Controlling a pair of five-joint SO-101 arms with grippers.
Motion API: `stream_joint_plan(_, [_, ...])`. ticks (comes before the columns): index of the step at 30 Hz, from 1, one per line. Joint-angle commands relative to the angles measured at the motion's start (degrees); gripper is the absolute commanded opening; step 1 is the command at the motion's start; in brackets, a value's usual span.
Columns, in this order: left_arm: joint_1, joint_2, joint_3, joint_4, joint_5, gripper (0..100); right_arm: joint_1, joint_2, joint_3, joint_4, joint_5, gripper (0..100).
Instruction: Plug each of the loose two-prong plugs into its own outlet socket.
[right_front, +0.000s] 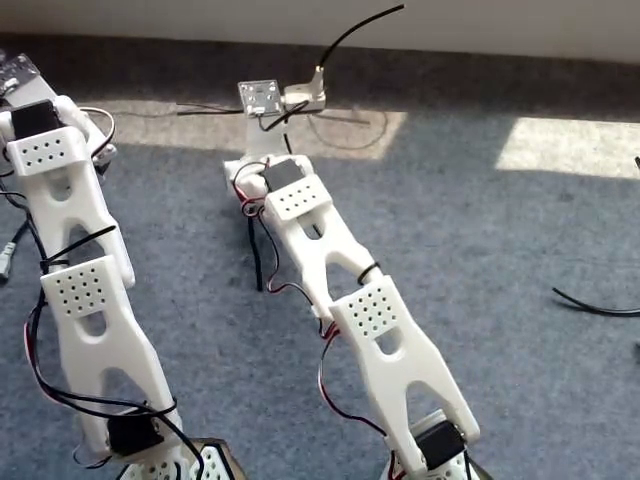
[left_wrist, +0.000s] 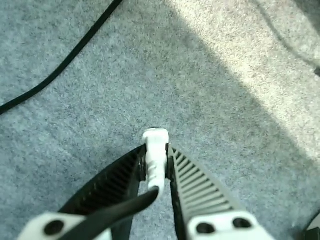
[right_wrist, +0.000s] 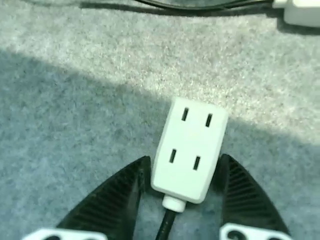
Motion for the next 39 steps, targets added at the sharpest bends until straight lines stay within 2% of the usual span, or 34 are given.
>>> stream_joint_plan(1, [-0.48,-3.65,-0.22,-0.53,0.44,0,0.13,-1.89,-1.19,5.14,-0.26,13.2])
stream_joint_plan(3, [-0.57,-2.51,-0.66,-0.53,0.44,0,1.27,-2.33,-1.45,8.31,-0.44,6.0])
stream_joint_plan(5, [-0.57,-1.45,-0.66,-0.79,0.44,0,2.51,-2.77,-1.63,11.38,-0.53,2.8])
stream_joint_plan(8, [-0.48,-0.04,-0.75,-1.58,0.44,0,3.82,-4.09,-1.63,14.29,-0.88,2.5])
stream_joint_plan(14, [-0.48,1.01,-0.75,-2.46,0.44,0,5.85,-6.29,-1.71,18.95,-6.42,2.2])
stream_joint_plan(21, [0.57,0.75,-0.75,-2.11,0.44,0,6.46,-12.70,-1.71,34.68,-10.11,0.6])
stream_joint_plan(24, [0.75,0.75,-0.75,-1.93,0.44,0,6.29,-14.81,-1.71,40.92,-8.18,0.6])
stream_joint_plan(27, [0.66,0.66,-0.75,-1.93,0.44,0,5.67,-15.60,-1.71,43.03,3.78,0.6])
stream_joint_plan(33, [1.10,0.66,-0.75,-1.93,0.44,0,2.95,-15.25,-1.10,43.30,37.01,0.6])
stream_joint_plan(39, [0.66,0.57,-0.75,-1.93,0.44,0,2.24,-10.86,-1.19,43.38,56.53,0.6])
